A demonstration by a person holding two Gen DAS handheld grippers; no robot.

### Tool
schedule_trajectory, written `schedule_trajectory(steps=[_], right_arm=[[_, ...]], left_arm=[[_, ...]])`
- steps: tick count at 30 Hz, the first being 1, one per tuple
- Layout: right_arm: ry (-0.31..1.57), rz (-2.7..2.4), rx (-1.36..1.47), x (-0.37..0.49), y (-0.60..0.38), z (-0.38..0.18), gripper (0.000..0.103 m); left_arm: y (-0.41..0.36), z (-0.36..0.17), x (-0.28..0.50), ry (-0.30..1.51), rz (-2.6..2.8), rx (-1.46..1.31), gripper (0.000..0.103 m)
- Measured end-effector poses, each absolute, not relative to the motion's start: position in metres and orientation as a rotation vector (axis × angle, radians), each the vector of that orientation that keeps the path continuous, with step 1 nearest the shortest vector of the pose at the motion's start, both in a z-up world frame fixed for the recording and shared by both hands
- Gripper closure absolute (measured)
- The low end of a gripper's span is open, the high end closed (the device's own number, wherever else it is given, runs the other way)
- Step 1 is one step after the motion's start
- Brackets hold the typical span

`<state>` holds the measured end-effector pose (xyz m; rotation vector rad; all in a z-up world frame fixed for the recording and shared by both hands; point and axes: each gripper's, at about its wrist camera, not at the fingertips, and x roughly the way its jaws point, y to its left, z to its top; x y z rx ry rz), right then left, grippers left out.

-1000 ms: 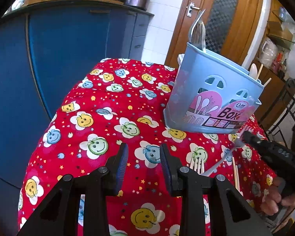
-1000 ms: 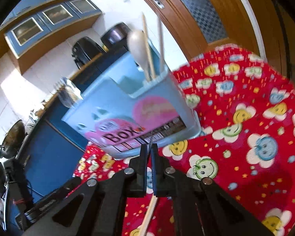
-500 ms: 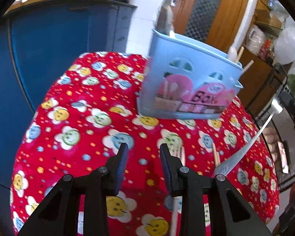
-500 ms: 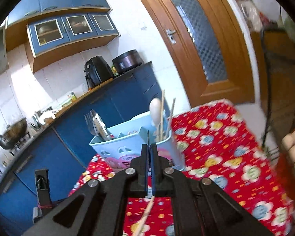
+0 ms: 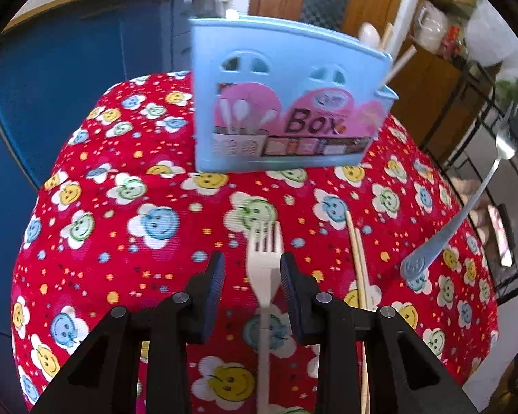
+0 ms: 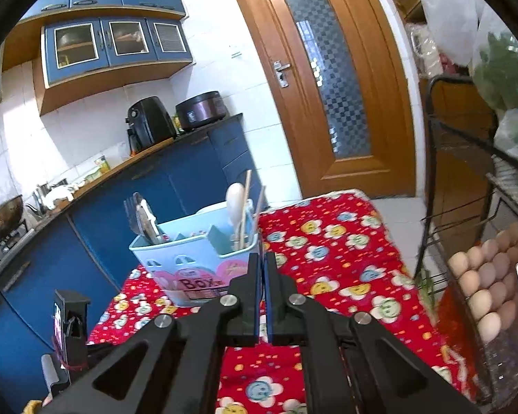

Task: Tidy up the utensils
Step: 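Grasp the white plastic fork with the left tool while the right tool grasps a white chopstick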

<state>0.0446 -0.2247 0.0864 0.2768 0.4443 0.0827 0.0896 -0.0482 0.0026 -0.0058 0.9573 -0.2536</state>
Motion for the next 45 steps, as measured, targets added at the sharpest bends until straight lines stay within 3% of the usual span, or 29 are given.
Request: schedule_trajectory(steps=[9,24,26,27,32,45], right_arm=[[0.430,0.107,0.277,0.035,-0.237,0.087,0.099],[0.438,0.102,0.246,0.040,-0.242,0.087,0.099],[0.439,0.100,0.237,0.040,-0.238,0.087,0.099],[0.440,0.101,0.235,0.040,-0.236,0.087,0.099],[0.439,0.103,0.225,0.040,-0.229,0.089,0.099],[0.429,0.123,0.191,0.036,-0.208,0.097,0.099]], left_arm=[[-0.088,-0.010,0.103,1.011,-0.215,0.151,0.069],[-0.096,-0.015,0.109,1.000,-0.175,0.165,0.072],[-0.092,-0.015,0.111,1.001,-0.173,0.146,0.079],[-0.090,-0.015,0.112,0.996,-0.162,0.146,0.089],[-0.075,-0.008,0.110,0.979,-0.221,0.069,0.099],[-0.034,-0.003,0.104,0.931,-0.213,-0.051,0.101]])
